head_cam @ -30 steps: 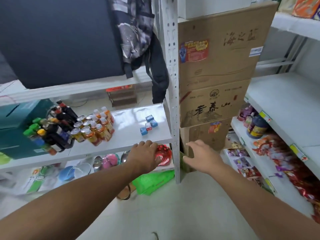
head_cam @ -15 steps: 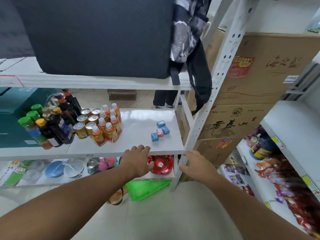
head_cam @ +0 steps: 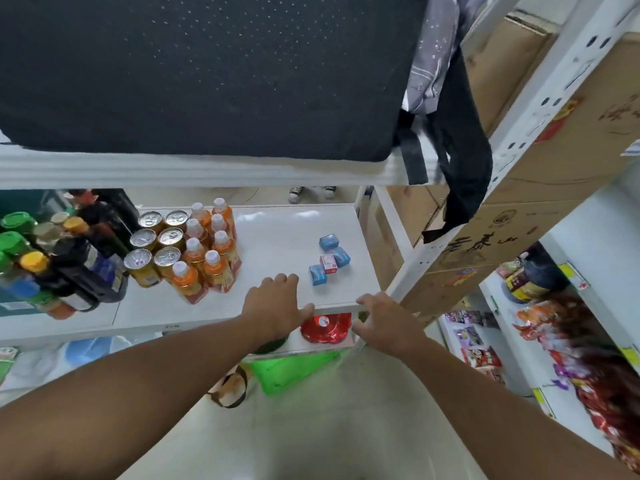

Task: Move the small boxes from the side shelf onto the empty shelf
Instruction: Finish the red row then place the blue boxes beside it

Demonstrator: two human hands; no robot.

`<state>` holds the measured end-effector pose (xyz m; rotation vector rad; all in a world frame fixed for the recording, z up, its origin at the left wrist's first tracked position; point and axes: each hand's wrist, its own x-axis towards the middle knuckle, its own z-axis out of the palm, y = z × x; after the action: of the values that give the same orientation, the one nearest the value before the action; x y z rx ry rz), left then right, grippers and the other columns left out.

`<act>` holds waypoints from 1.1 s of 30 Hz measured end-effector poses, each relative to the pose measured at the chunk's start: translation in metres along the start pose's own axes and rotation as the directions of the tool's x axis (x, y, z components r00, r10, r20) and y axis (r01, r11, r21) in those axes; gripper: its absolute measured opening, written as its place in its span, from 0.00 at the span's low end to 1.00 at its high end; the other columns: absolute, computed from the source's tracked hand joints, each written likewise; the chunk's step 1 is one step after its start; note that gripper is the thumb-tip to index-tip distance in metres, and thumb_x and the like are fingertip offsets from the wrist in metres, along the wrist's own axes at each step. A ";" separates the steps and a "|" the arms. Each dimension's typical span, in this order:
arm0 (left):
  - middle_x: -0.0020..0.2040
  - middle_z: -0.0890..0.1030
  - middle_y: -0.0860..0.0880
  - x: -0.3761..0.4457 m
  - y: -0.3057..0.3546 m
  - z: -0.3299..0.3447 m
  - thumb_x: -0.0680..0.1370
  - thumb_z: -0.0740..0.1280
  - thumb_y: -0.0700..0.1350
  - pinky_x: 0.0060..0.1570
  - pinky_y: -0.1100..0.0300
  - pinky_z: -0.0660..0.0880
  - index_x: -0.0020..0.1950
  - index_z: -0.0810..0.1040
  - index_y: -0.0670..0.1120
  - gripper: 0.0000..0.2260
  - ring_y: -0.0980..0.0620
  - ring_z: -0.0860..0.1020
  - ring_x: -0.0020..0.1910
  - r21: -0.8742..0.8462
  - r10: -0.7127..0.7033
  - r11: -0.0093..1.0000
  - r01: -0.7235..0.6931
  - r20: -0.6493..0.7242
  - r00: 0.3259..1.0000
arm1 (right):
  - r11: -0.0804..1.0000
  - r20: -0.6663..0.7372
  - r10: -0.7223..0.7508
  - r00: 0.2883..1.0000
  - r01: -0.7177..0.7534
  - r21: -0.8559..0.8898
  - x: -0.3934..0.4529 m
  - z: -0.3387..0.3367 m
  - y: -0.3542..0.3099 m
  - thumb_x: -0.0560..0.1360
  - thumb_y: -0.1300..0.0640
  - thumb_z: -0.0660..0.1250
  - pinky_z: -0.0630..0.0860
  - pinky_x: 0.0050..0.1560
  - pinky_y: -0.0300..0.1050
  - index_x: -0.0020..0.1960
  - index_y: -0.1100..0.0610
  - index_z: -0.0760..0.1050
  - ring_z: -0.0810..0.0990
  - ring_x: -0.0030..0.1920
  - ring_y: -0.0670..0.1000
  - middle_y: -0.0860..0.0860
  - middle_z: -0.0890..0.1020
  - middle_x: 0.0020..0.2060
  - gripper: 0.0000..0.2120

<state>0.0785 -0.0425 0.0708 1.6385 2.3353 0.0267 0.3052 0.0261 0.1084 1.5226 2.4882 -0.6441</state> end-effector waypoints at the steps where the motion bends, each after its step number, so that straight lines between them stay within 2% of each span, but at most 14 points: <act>1: 0.68 0.78 0.50 0.007 0.001 0.002 0.78 0.62 0.70 0.57 0.46 0.79 0.75 0.71 0.53 0.31 0.46 0.77 0.65 -0.006 -0.009 1.000 0.008 -0.015 1.000 | 1.000 -0.007 -0.005 1.000 0.005 -0.001 0.008 -0.001 0.001 0.78 0.41 0.67 0.81 0.61 0.53 0.74 0.48 0.74 0.81 0.59 0.53 0.52 0.78 0.64 0.26; 6: 0.63 0.81 0.50 0.044 0.019 0.018 0.80 0.61 0.67 0.55 0.47 0.78 0.71 0.74 0.52 0.26 0.46 0.77 0.63 -0.028 -0.098 0.995 0.096 -0.117 0.988 | 0.999 0.053 -0.043 0.998 0.041 0.031 0.065 0.002 0.019 0.78 0.42 0.67 0.78 0.65 0.56 0.76 0.48 0.72 0.78 0.65 0.54 0.52 0.75 0.68 0.28; 10: 0.64 0.79 0.49 0.074 0.042 0.046 0.80 0.62 0.69 0.52 0.48 0.73 0.70 0.73 0.51 0.28 0.44 0.76 0.63 -0.071 -0.237 0.969 0.235 -0.033 0.971 | 0.996 0.073 -0.071 0.995 0.067 0.059 0.106 0.017 0.043 0.79 0.41 0.65 0.78 0.62 0.55 0.75 0.47 0.72 0.80 0.62 0.53 0.51 0.75 0.67 0.26; 13: 0.61 0.80 0.48 0.094 0.058 0.062 0.79 0.62 0.69 0.51 0.48 0.74 0.66 0.74 0.50 0.27 0.44 0.77 0.60 -0.093 -0.308 0.948 0.306 -0.009 0.951 | 0.993 0.108 -0.106 0.988 0.100 0.065 0.121 0.027 0.063 0.79 0.40 0.62 0.79 0.61 0.55 0.75 0.45 0.71 0.80 0.60 0.51 0.50 0.76 0.67 0.25; 17: 0.59 0.80 0.48 0.117 0.069 0.069 0.79 0.63 0.69 0.49 0.48 0.73 0.62 0.73 0.50 0.25 0.44 0.78 0.59 -0.104 -0.343 0.936 0.337 -0.049 0.938 | 0.989 0.086 -0.147 0.985 0.147 0.017 0.147 0.028 0.075 0.81 0.43 0.64 0.80 0.60 0.55 0.76 0.46 0.71 0.78 0.63 0.52 0.49 0.76 0.66 0.24; 22: 0.61 0.80 0.47 0.126 0.067 0.075 0.79 0.63 0.71 0.50 0.48 0.73 0.65 0.73 0.49 0.28 0.44 0.78 0.59 -0.088 -0.368 0.927 0.364 -0.040 0.929 | 0.986 0.124 -0.167 0.978 0.169 -0.005 0.163 0.029 0.069 0.81 0.43 0.63 0.80 0.60 0.57 0.75 0.47 0.71 0.77 0.63 0.53 0.50 0.76 0.67 0.24; 29: 0.61 0.79 0.48 0.156 0.060 0.096 0.76 0.63 0.76 0.50 0.49 0.75 0.67 0.72 0.50 0.34 0.45 0.78 0.59 -0.118 -0.364 0.925 0.360 -0.017 0.931 | 0.990 0.081 -0.133 0.988 0.136 -0.032 0.193 0.033 0.058 0.80 0.43 0.64 0.81 0.60 0.56 0.75 0.47 0.70 0.77 0.63 0.53 0.50 0.76 0.66 0.24; 33: 0.61 0.79 0.47 0.168 0.055 0.103 0.78 0.66 0.70 0.50 0.49 0.73 0.66 0.75 0.49 0.29 0.43 0.77 0.60 -0.133 -0.345 0.932 0.337 -0.045 0.937 | 0.990 0.030 -0.138 0.990 0.139 -0.032 0.211 0.036 0.050 0.80 0.45 0.64 0.78 0.57 0.54 0.71 0.51 0.72 0.78 0.61 0.58 0.53 0.77 0.62 0.22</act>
<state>0.1014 0.1171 -0.0560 1.1729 2.5808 0.1524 0.2457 0.2010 -0.0112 1.3287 2.5876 -0.6358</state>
